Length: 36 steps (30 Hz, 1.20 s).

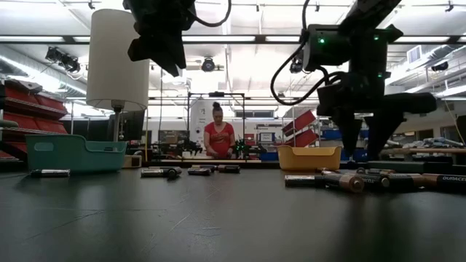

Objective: Sort batteries
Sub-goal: Put the black battery into the yellow bin

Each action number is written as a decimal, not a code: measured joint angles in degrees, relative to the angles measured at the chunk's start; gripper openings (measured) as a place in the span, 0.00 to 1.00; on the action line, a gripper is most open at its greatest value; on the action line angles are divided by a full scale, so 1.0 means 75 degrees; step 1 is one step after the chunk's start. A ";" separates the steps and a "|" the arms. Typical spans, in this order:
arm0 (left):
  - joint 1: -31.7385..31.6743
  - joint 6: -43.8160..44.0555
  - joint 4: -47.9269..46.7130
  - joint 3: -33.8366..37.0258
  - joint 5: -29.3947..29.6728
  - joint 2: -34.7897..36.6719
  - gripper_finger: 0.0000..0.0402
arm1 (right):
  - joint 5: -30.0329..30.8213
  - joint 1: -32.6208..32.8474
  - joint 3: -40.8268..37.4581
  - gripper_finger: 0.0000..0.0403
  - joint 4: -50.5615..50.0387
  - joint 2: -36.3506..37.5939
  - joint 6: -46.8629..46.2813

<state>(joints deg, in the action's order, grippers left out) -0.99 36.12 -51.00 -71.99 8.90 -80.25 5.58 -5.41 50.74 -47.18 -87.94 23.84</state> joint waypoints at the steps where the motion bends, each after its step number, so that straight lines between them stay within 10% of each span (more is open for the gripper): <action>1: -0.0003 0.0000 -0.0011 0.0000 0.0000 0.0000 0.39 | -0.0083 -0.0029 0.0000 0.56 0.0043 0.0000 0.0175; 27: -0.0067 0.0037 0.0007 0.0000 0.0044 0.0000 0.39 | -0.0632 -0.0339 -0.1183 0.46 0.0167 0.0041 0.2690; 36: -0.0069 0.0414 0.0089 0.0000 0.0041 0.0000 0.39 | -0.0635 -0.0206 -0.1265 0.21 0.0494 0.0023 0.2649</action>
<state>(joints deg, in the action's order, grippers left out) -1.51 39.23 -50.33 -71.99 9.21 -80.25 0.82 -6.96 41.25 -43.47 -87.77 43.70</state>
